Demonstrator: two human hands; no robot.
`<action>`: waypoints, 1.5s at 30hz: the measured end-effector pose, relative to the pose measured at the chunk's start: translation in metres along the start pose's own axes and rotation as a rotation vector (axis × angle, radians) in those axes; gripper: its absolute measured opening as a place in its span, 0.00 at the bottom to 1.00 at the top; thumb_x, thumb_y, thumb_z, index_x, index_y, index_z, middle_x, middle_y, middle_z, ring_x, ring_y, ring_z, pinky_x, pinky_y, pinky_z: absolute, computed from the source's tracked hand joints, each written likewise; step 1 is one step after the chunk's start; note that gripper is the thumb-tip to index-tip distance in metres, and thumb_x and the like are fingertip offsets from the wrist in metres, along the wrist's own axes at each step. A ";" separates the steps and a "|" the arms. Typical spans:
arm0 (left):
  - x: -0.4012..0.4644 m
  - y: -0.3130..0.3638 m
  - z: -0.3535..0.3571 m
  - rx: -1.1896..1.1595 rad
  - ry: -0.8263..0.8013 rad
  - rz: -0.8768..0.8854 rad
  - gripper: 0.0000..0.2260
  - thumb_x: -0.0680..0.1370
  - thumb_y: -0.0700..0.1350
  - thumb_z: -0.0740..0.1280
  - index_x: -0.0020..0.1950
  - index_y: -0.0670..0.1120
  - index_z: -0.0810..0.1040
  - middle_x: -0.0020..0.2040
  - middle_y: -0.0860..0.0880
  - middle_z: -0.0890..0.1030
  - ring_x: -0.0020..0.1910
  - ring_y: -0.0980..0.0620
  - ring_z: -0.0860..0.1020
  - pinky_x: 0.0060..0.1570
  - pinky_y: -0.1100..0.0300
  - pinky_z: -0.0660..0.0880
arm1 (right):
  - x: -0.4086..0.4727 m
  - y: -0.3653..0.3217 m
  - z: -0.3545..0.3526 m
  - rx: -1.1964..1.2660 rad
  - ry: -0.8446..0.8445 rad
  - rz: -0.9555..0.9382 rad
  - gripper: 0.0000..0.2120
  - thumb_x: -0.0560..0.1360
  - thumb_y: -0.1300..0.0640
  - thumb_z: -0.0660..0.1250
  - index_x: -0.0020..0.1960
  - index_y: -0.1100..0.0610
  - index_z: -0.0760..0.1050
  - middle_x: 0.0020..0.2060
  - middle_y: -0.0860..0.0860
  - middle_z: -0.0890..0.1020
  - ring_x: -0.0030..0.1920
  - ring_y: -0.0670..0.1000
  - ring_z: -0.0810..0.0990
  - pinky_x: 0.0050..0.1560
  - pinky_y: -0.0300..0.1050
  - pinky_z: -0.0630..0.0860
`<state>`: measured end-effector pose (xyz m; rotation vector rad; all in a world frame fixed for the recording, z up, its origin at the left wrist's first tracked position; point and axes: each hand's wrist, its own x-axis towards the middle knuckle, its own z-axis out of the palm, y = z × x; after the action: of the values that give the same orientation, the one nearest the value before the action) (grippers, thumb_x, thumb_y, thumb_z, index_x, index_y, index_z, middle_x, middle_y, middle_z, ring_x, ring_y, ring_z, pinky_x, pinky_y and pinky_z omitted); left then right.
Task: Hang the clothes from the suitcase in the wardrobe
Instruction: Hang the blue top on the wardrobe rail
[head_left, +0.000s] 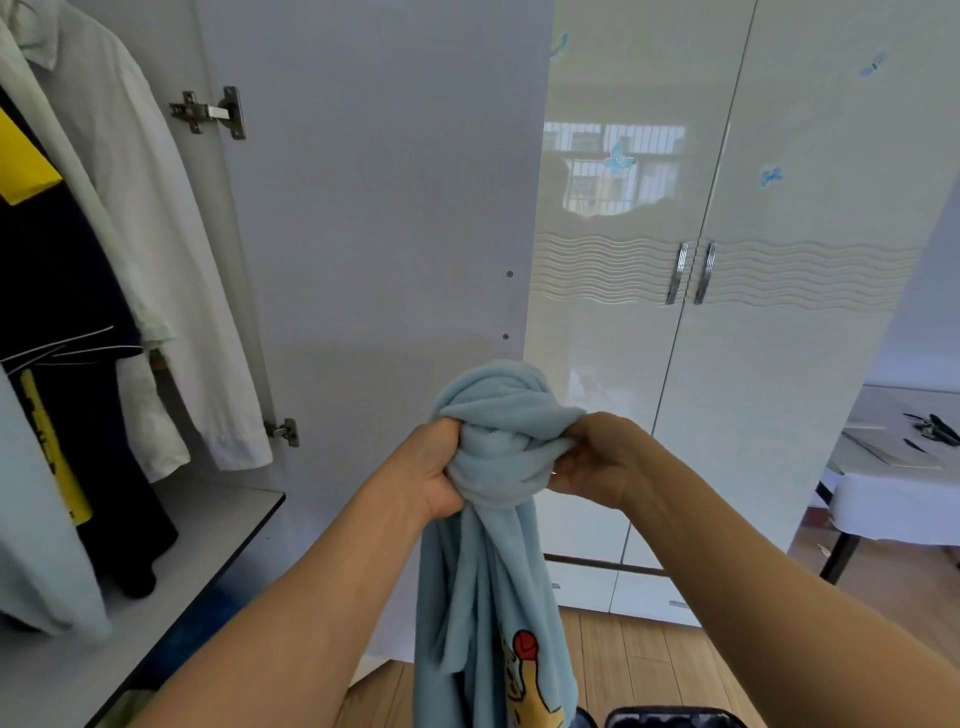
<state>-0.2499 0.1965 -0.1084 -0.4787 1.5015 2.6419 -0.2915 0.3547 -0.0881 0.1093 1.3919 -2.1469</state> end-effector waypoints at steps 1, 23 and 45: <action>-0.002 0.000 0.001 0.010 -0.034 -0.006 0.11 0.78 0.46 0.66 0.53 0.41 0.82 0.49 0.40 0.84 0.50 0.43 0.82 0.54 0.49 0.78 | -0.002 -0.002 0.002 0.052 -0.024 0.010 0.13 0.79 0.64 0.53 0.53 0.65 0.76 0.45 0.60 0.82 0.43 0.57 0.80 0.43 0.51 0.78; -0.025 0.002 0.023 -0.131 -0.240 0.090 0.17 0.81 0.51 0.61 0.61 0.39 0.78 0.55 0.40 0.82 0.51 0.45 0.82 0.50 0.52 0.80 | 0.004 0.012 -0.019 -1.114 0.566 -0.842 0.06 0.74 0.61 0.67 0.48 0.55 0.71 0.47 0.51 0.73 0.44 0.49 0.73 0.43 0.37 0.70; -0.025 0.044 -0.026 0.089 0.122 0.080 0.08 0.81 0.36 0.58 0.55 0.36 0.75 0.42 0.39 0.81 0.42 0.43 0.80 0.54 0.46 0.74 | -0.013 -0.070 -0.100 -0.397 0.927 -0.429 0.34 0.68 0.51 0.75 0.68 0.64 0.67 0.65 0.60 0.73 0.63 0.60 0.75 0.61 0.54 0.73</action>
<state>-0.2289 0.1543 -0.0769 -0.5948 1.6999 2.6344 -0.3390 0.4667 -0.0713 0.7911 2.5280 -2.1709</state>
